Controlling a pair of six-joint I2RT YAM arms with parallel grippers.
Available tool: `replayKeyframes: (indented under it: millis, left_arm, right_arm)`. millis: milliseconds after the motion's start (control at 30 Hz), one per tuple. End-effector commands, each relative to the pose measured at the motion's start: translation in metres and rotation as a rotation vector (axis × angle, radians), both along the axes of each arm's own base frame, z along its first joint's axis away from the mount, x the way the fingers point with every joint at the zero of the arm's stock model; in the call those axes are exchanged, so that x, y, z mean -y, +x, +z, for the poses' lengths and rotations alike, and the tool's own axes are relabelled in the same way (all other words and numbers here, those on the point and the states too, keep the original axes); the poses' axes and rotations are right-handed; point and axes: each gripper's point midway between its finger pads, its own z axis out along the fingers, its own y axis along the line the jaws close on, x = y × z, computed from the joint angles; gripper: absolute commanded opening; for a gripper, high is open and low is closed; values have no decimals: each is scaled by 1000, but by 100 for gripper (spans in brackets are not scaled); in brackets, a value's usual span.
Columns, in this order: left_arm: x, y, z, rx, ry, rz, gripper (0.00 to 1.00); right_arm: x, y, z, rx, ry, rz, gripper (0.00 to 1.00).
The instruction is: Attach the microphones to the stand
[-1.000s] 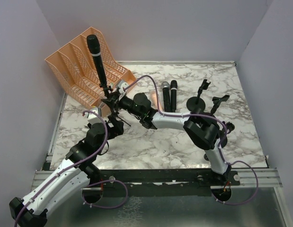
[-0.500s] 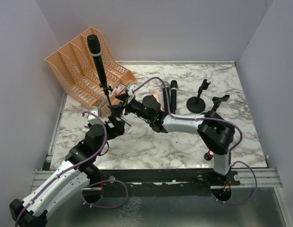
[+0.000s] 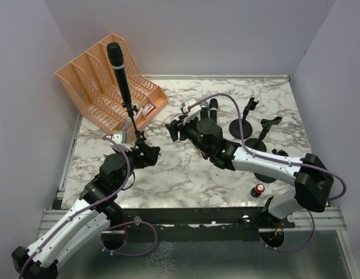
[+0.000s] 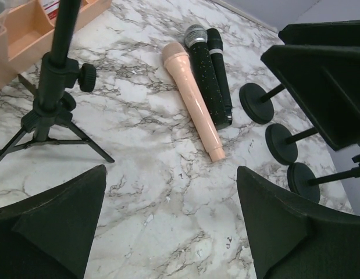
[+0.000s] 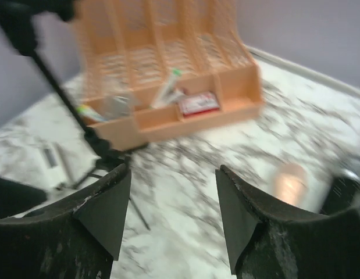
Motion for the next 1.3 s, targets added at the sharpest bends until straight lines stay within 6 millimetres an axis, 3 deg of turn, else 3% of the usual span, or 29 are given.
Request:
replayKeyframes:
  millis: [0,100,233,533,767,1067,1267]
  left_arm:
    - [21,7,33,106,29,-107,93]
    - [26,17,52,139,93,-119,93]
    - [40,28,60,143,111,-155,93]
    - [74,41,60,132,53,-241,92]
    - [97,35,62,158,-7,-356,92]
    - [107,36,52,147,-22,-389,92]
    - [114,38,45,121,-13,-418,91]
  right_arm:
    - [100,31,-26,-128,-176,-472,64]
    - [155,35,-20,-193,-181,-666,64]
    - [221,36,-11,-273,-133,-825,64]
    - [336,13,6,-301,-166,-1133,68]
    - [375,-22,13,-356,-160,-1247,70]
    - [412,-96,-17,-546,-129,-1406,72]
    - [425,-113,-28,-568,-95,-1497,73]
